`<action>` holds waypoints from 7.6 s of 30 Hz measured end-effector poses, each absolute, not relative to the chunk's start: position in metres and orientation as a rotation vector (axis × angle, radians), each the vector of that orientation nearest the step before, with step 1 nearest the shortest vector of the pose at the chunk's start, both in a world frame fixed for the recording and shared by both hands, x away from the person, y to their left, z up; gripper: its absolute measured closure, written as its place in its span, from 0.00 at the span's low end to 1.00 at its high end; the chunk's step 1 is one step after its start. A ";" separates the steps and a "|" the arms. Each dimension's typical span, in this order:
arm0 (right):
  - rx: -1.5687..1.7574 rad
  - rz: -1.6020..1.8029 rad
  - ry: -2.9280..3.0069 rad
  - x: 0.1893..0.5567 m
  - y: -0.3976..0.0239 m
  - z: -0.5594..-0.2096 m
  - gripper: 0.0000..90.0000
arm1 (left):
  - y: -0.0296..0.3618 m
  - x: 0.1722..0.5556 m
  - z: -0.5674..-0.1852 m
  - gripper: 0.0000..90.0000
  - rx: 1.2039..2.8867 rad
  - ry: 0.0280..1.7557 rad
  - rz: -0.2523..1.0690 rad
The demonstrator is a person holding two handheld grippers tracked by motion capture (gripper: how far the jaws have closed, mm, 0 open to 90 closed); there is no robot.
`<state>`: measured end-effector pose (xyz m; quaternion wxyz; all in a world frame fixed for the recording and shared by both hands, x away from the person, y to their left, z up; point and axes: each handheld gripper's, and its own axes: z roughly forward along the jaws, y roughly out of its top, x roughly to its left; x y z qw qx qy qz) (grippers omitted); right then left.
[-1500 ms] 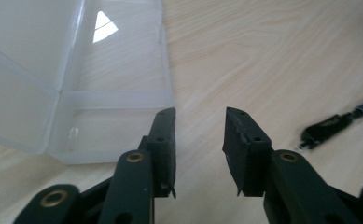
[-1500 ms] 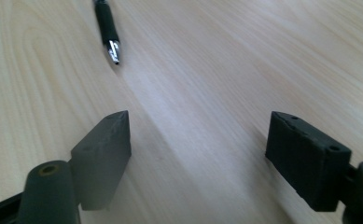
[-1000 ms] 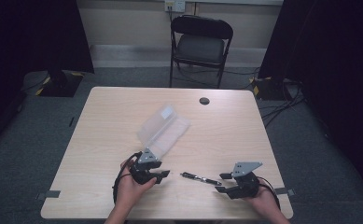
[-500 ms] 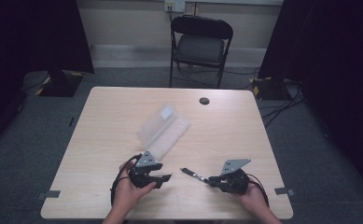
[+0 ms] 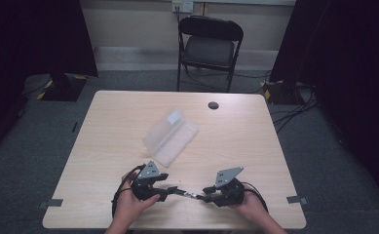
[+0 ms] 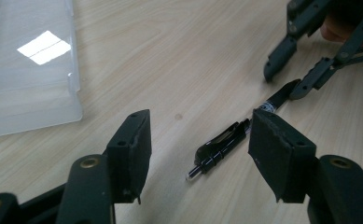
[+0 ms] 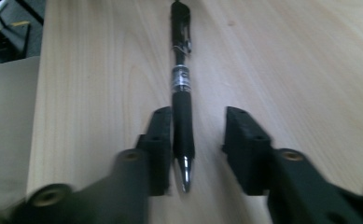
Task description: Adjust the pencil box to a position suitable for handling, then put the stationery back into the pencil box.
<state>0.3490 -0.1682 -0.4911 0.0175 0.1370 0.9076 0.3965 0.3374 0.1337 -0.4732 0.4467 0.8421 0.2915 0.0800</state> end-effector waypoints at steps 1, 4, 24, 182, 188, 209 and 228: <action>0.437 1.242 2.813 0.349 -0.171 -0.491 0.62 | 0.133 0.338 -0.474 0.42 2.091 0.718 0.204; 0.474 1.265 2.783 0.346 -0.182 -0.488 0.51 | 0.130 0.341 -0.477 0.42 2.080 0.702 0.191; 0.827 1.115 2.561 0.356 -0.261 -0.498 0.18 | 0.114 0.344 -0.495 0.37 2.184 0.657 0.192; 0.815 1.114 2.544 0.354 -0.263 -0.500 0.17 | 0.100 0.417 -0.435 0.88 2.050 0.933 0.223; 0.816 1.114 2.544 0.354 -0.263 -0.500 0.17 | 0.099 0.428 -0.431 0.88 2.048 0.941 0.227; 0.815 1.114 2.544 0.354 -0.263 -0.500 0.17 | 0.092 0.465 -0.434 0.88 2.016 1.008 0.252; 0.815 1.114 2.544 0.354 -0.263 -0.500 0.17 | 0.093 0.487 -0.445 0.88 1.987 1.059 0.285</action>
